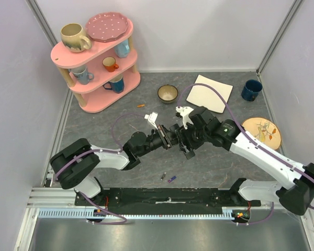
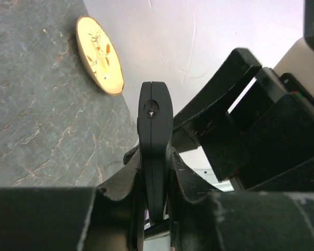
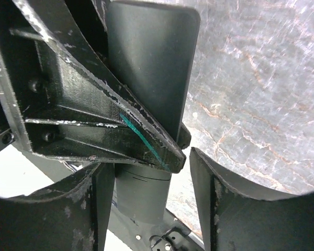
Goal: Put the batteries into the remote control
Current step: Turn over the remote control at the center of the board.
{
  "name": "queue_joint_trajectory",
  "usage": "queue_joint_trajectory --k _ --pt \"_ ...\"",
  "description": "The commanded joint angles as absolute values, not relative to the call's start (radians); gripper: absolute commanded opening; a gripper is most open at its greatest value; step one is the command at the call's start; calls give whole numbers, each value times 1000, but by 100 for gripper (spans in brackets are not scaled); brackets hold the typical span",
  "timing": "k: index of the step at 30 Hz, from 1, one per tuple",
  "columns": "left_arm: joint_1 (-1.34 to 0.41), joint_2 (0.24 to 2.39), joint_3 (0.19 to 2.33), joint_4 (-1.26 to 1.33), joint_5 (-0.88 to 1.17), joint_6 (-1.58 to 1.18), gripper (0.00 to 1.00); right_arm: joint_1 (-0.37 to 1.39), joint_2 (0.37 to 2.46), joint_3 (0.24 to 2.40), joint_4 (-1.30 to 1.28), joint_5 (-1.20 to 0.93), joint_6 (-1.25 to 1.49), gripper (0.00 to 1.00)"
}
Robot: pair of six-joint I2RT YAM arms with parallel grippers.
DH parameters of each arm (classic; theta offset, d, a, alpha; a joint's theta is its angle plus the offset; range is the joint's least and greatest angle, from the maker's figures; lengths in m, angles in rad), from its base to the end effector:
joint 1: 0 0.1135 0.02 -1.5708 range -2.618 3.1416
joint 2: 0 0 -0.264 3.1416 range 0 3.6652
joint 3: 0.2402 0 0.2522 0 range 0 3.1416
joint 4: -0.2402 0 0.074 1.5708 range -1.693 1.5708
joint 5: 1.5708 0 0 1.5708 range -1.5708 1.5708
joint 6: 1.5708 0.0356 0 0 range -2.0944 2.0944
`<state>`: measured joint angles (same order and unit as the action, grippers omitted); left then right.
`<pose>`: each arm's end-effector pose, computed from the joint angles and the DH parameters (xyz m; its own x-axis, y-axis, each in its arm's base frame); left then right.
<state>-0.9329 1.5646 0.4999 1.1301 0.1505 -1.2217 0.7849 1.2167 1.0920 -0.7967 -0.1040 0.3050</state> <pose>0.1735 -0.2430 0.1995 -0.8168 -0.4583 -0.3505 0.3387 0.1109 -0.9343 0.1708 0.1759 0.3030 -0.7619 -0.3389 -0.5520 -0.5436 0.7979 0.2605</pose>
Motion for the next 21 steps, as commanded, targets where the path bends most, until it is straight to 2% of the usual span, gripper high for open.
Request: queue_joint_trajectory --k 1,4,9,11,12,15,21 --pt "-936 1494 532 1030 221 -1111 2 765 1115 1195 -807 -51 245 66" --pt "-868 1468 532 954 233 -1086 2 765 1063 1232 -824 -35 233 70" --pt "-747 1372 578 605 209 -941 2 765 961 1174 -784 81 256 72" --pt "-742 1333 648 383 119 -835 2 765 936 1122 -736 179 281 72" --pt "-742 1339 752 128 77 -724 2 765 930 1077 -727 204 303 72" --pt "-742 1394 903 -186 -146 -579 2 765 952 1008 -695 245 328 72" --pt "-742 1544 1078 -396 -372 -399 2 765 953 916 -614 244 368 72"
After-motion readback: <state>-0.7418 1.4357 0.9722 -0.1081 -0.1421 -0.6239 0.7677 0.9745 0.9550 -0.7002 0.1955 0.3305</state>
